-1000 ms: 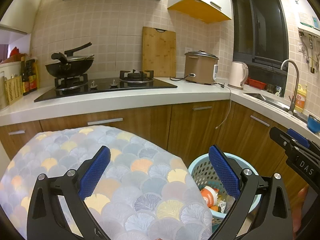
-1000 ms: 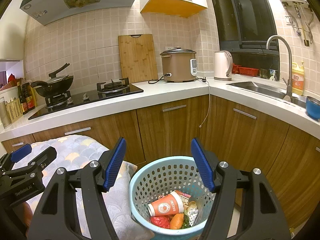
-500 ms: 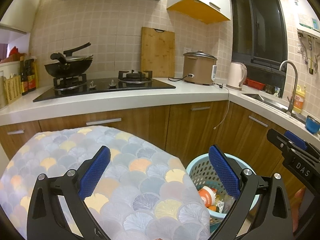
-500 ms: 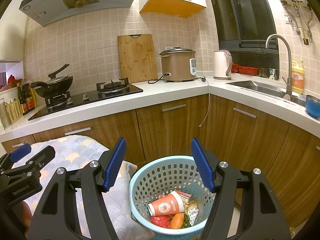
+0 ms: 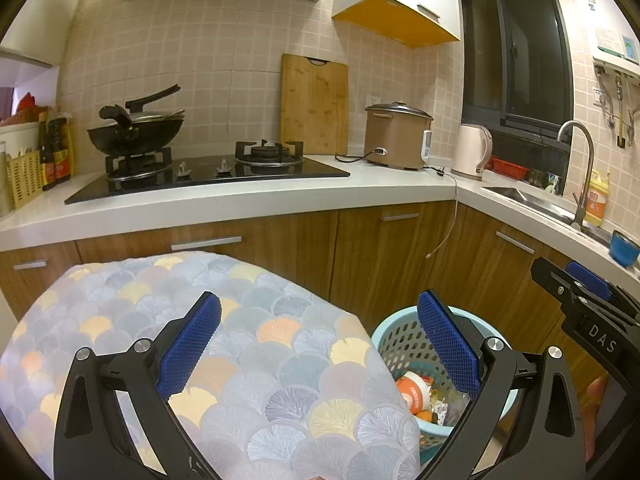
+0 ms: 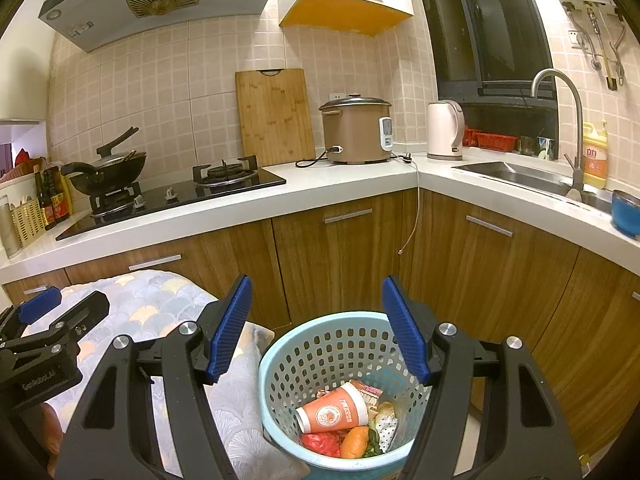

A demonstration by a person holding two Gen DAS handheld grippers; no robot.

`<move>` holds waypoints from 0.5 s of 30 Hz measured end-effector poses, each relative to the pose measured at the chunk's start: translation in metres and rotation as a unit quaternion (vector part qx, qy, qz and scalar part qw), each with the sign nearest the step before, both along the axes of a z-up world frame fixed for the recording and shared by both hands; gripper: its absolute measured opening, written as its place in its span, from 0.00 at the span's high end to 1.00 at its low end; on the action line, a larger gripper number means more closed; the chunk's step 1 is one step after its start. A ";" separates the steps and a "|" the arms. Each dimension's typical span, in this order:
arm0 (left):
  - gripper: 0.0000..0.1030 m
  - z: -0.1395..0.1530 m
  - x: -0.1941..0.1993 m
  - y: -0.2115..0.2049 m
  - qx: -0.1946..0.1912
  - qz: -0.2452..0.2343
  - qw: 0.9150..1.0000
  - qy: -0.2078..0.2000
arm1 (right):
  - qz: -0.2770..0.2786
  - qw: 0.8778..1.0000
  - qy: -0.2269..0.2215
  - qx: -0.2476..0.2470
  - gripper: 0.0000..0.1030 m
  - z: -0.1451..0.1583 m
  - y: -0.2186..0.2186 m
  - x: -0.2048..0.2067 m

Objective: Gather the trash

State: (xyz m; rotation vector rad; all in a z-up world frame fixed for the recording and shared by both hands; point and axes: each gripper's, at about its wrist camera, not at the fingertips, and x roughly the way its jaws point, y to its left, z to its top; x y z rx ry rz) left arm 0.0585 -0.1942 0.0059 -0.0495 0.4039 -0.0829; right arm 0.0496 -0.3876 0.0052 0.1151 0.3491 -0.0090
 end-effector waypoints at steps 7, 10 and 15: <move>0.07 -0.001 0.001 0.000 0.002 -0.001 1.000 -0.001 | -0.002 1.000 0.000 -0.002 0.38 0.000 0.000 -0.001; 0.07 0.000 0.001 -0.001 0.003 -0.002 1.000 -0.002 | -0.003 1.000 -0.002 -0.002 0.37 0.001 0.000 -0.001; 0.07 0.001 0.001 -0.003 0.005 -0.004 1.000 -0.004 | -0.002 1.000 -0.002 -0.002 0.36 0.001 0.000 0.000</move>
